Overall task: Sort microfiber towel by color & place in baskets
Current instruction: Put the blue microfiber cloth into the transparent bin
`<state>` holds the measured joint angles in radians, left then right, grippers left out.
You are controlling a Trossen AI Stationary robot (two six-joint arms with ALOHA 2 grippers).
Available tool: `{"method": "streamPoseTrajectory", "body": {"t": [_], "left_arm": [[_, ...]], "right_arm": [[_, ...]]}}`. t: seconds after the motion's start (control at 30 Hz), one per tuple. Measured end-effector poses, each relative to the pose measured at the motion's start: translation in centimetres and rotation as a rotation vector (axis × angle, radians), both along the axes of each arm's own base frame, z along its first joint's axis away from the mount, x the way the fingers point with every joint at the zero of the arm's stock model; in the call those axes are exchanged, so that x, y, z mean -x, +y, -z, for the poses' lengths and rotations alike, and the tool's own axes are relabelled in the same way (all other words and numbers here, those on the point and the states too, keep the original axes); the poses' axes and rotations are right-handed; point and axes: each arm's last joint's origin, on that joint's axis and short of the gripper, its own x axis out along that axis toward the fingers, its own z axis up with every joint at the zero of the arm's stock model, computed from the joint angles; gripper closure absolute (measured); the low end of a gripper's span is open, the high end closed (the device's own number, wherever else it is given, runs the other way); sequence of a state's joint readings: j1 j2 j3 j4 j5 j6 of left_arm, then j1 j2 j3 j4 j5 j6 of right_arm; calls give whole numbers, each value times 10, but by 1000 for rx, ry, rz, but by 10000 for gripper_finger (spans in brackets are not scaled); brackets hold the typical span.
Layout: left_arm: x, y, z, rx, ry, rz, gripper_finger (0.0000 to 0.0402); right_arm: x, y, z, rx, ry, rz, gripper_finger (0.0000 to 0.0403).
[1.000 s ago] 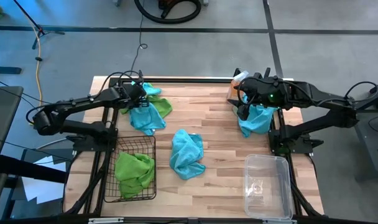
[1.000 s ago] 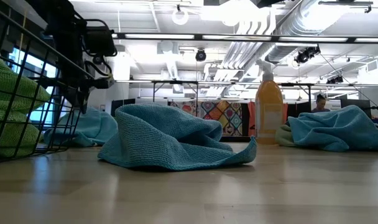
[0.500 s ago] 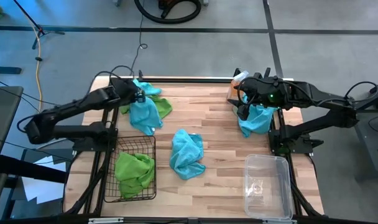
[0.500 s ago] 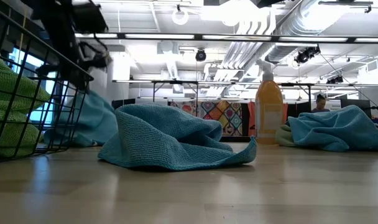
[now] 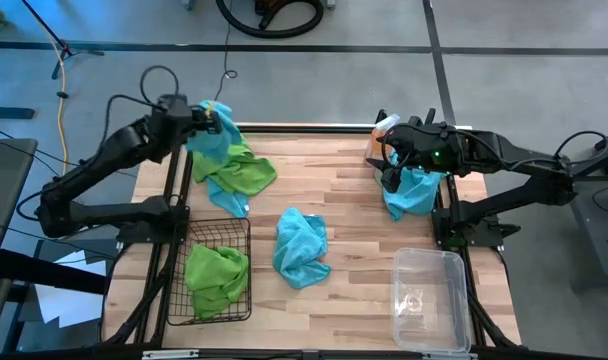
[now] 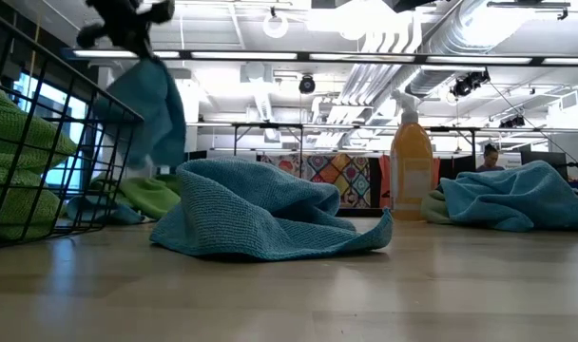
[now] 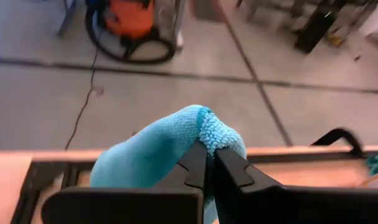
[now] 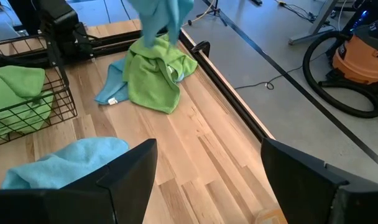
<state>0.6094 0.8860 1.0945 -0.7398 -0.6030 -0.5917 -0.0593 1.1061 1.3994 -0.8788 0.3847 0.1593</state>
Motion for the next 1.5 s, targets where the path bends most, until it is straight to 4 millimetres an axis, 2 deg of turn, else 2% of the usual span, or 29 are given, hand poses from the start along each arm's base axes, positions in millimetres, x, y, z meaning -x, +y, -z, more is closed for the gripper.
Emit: {"method": "streamPoseTrajectory", "body": {"t": [0.17, 0.43, 0.6, 0.77, 1.13, 1.33, 1.5], "left_arm": [[5, -3, -24, -87, 27, 0, 401], [0, -4, -25, -95, 22, 35, 401], [-27, -9, -34, -176, -44, 190, 401], [-66, -20, -38, -259, -111, 341, 401], [-140, -62, -23, -278, -210, 699, 401], [-163, -91, -20, -345, -246, 963, 401], [-164, -106, -21, -385, -239, 1069, 401]], "right_arm": [[0, 0, 0, 0, 0, 0, 119], [0, 0, 0, -18, -10, 12, 119], [0, 0, 0, -18, -10, 12, 119], [0, 0, 0, -18, -10, 12, 119], [0, 0, -1, -18, -16, 11, 119], [-6, 2, -8, -53, -118, -60, 119], [-19, 11, -22, -89, -278, -263, 119]]}}
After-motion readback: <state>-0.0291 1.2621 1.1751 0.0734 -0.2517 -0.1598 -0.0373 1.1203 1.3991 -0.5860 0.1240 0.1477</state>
